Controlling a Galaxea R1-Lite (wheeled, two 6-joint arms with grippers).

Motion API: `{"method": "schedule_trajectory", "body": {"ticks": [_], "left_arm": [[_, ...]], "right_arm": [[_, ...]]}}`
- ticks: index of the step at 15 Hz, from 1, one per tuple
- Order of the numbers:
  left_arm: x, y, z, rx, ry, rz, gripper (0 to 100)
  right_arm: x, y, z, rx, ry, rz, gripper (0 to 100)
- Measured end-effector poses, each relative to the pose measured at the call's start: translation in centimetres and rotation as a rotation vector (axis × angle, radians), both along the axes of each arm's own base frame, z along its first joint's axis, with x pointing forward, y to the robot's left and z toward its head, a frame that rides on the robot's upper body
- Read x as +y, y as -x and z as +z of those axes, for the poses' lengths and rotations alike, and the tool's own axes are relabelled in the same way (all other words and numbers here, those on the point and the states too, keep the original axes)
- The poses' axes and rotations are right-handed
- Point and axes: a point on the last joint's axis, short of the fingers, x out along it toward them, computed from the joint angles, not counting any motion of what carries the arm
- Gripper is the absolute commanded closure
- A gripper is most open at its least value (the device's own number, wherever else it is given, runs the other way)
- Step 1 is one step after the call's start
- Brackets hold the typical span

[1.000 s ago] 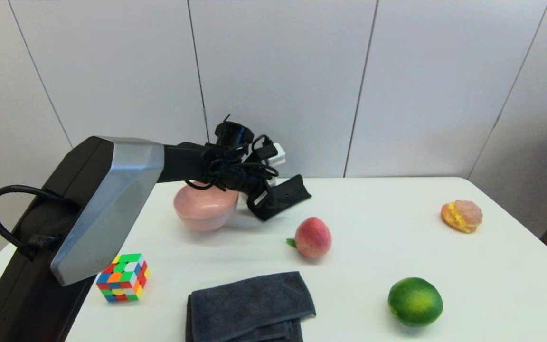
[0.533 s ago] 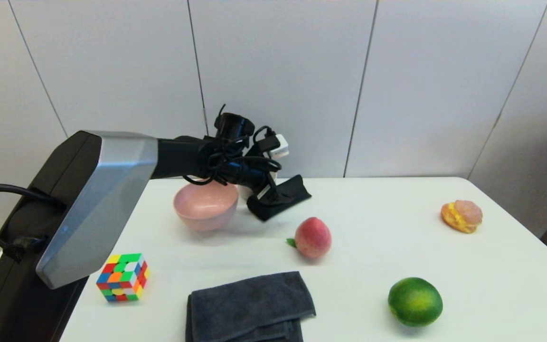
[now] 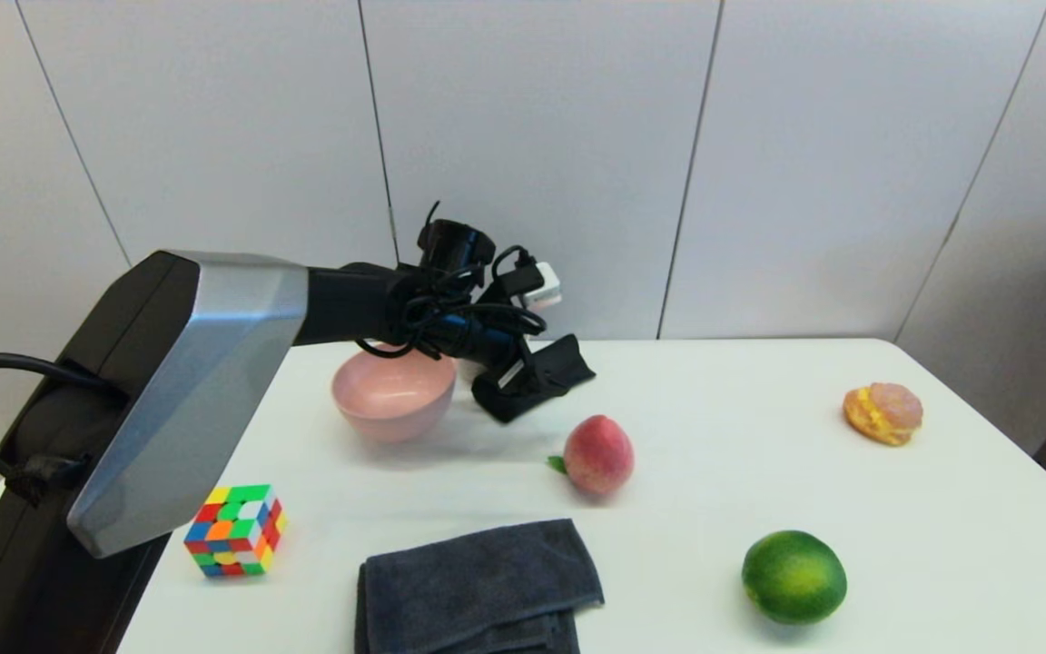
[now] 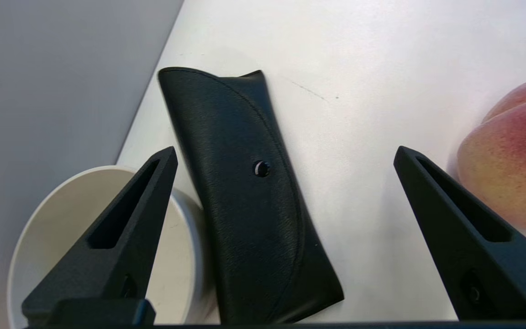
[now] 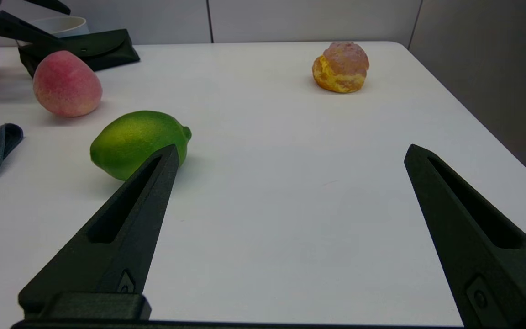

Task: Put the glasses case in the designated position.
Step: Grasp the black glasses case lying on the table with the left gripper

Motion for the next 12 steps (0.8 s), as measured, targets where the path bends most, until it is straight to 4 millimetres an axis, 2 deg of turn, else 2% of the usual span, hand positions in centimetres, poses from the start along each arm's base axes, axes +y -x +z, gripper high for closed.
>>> {"method": "schedule_trajectory", "body": {"ticks": [7, 12], "left_arm": [[-0.5, 0.4, -2.0, 0.08, -0.048, -0.011, 0], [-0.1, -0.1, -3.1, 0.104, -0.067, 0.01, 0]], "right_arm": [[0.0, 0.0, 0.0, 0.0, 0.0, 0.0, 0], [0.0, 0.0, 0.0, 0.0, 0.0, 0.0, 0]]}}
